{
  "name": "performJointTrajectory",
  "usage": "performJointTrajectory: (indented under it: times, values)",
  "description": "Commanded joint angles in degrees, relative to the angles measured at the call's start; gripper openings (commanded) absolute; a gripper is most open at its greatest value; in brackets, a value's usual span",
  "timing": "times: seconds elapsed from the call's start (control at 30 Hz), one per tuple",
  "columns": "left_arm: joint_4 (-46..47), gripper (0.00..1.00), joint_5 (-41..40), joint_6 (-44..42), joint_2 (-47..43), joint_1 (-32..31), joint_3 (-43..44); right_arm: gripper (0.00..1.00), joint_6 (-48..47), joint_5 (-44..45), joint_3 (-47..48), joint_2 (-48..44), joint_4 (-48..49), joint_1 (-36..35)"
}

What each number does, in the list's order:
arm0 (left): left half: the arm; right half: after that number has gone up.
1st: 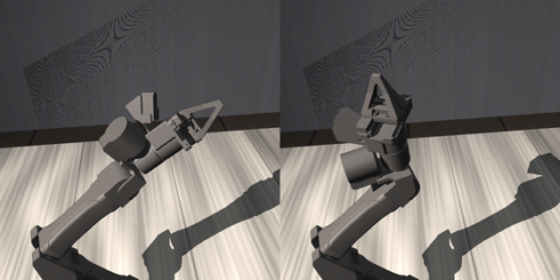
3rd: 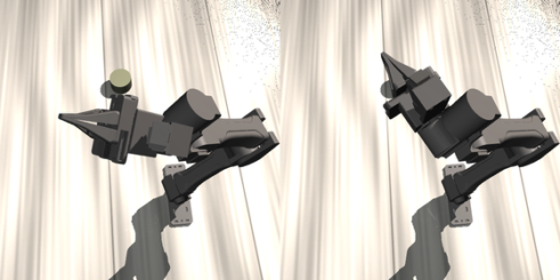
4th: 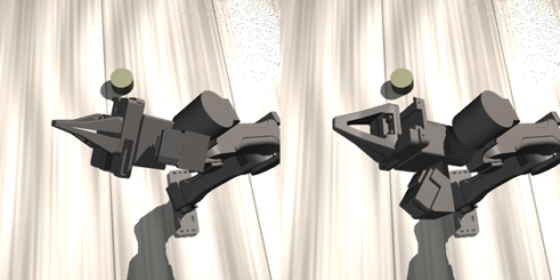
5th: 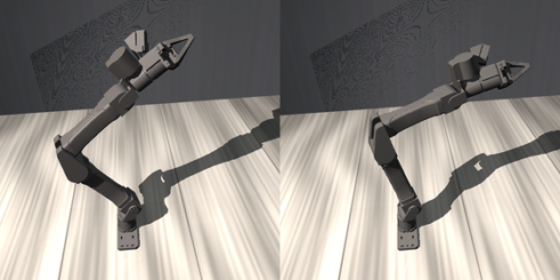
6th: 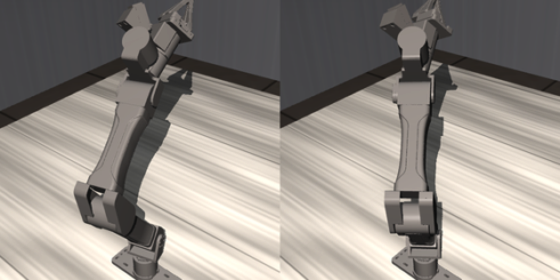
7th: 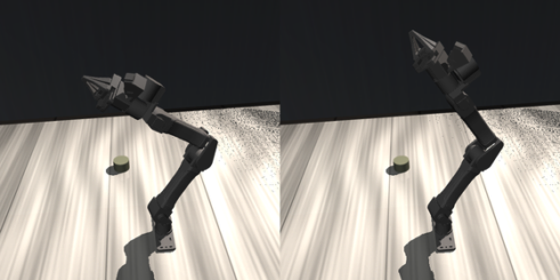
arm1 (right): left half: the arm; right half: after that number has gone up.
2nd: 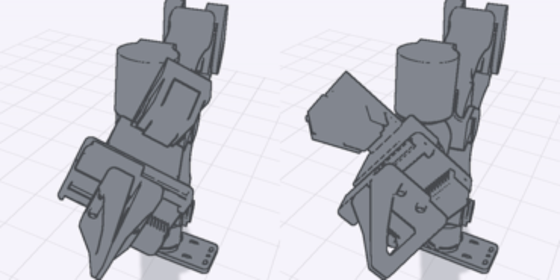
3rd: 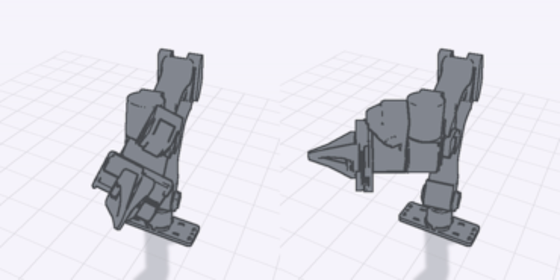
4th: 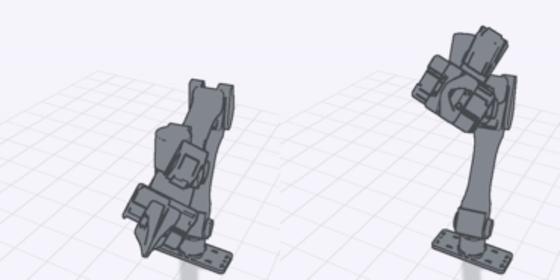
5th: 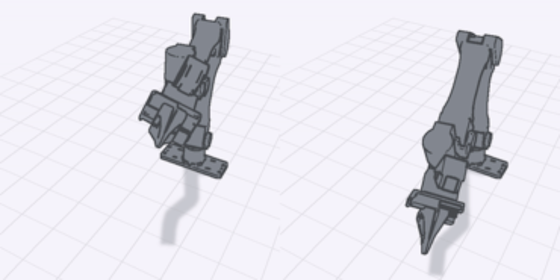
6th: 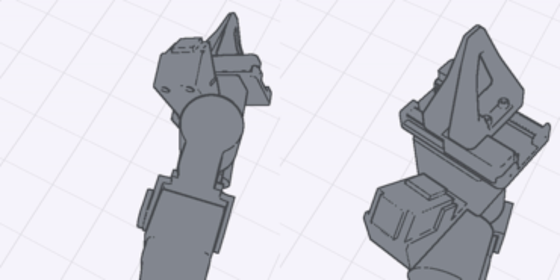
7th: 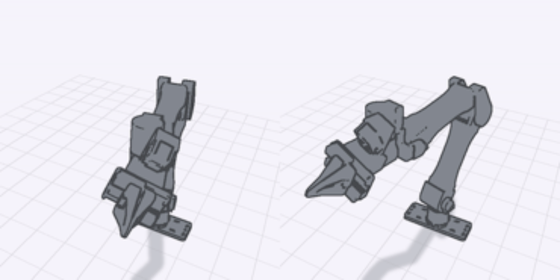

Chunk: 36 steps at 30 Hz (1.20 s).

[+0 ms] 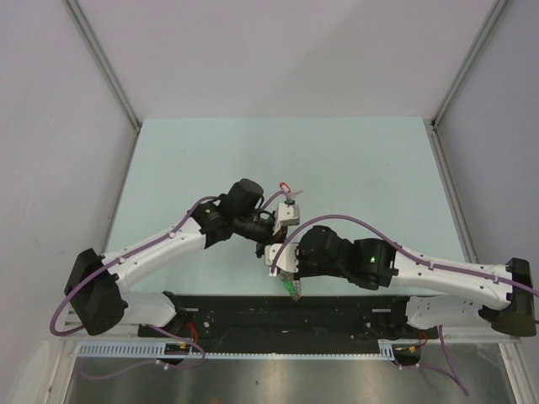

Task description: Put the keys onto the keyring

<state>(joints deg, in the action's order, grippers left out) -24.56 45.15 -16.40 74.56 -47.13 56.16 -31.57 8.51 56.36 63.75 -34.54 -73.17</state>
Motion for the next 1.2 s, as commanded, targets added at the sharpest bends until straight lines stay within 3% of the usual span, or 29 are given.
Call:
performJointTrajectory:
  times: [0.0, 0.4, 0.87, 1.03, 1.17]
  values:
    - [4.51, 0.0, -0.67, 2.16, -3.8, 0.02, -0.08, 0.0, 0.98, 1.94, 3.14, -1.34, 0.62, -0.22]
    - [19.53, 0.0, -9.19, 16.03, -16.73, 2.4, -7.2, 0.0, 7.83, 2.82, -1.33, -7.41, 0.53, -0.48]
    - [43.97, 0.0, -17.63, 28.7, -22.53, 1.26, -18.44, 0.0, 9.25, 4.14, -5.38, -8.37, 12.21, -1.89]
    - [56.0, 0.0, -24.13, 33.97, -24.81, 0.64, -25.9, 0.0, 9.78, 6.86, -9.07, -10.74, 19.95, -1.54]
    - [63.48, 0.0, -29.49, 38.1, -26.4, 0.11, -31.19, 0.0, 9.69, 5.11, -9.51, -10.57, 20.57, 0.48]
